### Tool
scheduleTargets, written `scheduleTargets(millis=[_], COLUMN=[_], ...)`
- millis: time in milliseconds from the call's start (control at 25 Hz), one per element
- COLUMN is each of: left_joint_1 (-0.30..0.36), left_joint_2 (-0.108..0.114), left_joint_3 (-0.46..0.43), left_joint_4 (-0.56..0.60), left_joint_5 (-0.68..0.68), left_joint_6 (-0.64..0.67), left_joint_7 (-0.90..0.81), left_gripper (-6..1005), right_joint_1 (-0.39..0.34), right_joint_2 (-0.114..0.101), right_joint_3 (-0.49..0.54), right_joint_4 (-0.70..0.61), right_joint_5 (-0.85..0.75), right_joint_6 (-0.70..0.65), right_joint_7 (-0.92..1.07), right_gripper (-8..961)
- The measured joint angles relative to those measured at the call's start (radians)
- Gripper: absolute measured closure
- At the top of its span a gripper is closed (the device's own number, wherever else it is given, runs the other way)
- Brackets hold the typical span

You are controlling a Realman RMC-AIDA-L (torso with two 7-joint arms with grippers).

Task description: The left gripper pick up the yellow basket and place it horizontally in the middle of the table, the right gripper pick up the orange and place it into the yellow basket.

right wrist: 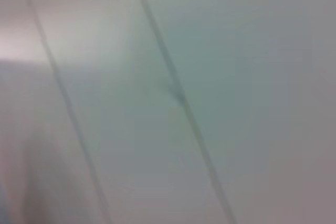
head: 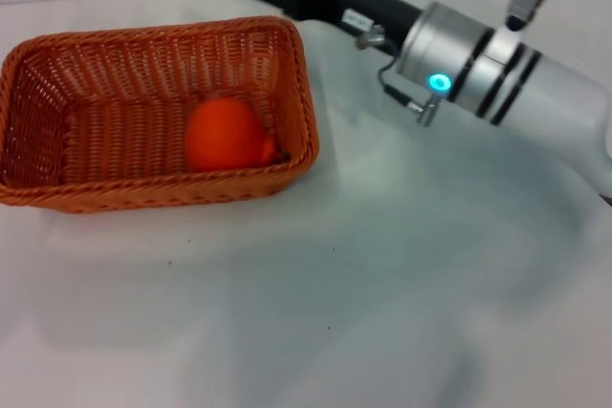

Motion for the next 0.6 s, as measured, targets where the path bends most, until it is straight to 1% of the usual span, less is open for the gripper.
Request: scheduleTargets(millis=[240,360,440,600], left_joint_1=[0.004,0.007,0.008,0.008], left_joint_2=[0.002,0.002,0.003,0.002], left_joint_3=[-0.005,-0.005,-0.005,-0.005], left_joint_4=[-0.032,-0.041,-0.046,-0.053], left_joint_5=[-0.023,-0.038,-0.045,-0.058], left_joint_6=[0.0,0.0,-0.001,-0.003], left_joint_7=[0.055,0.083,0.099,0.149], left_gripper=[255,255,255,255], right_joint_1=[-0.126,-0.188,-0.227,-0.262], right_joint_2=[-0.004,-0.008,-0.008,-0.009], right_joint_3=[0.002,0.022,0.067,0.16], right_joint_4=[0.001,0.012,0.026,0.086], right_joint_5=[0.218,0.3,0.324,0.327], right_joint_6=[-0.061,-0.085,-0.091,-0.096], right_joint_7=[-0.273,-0.365,-0.414,-0.446], right_gripper=[4,4,4,4])
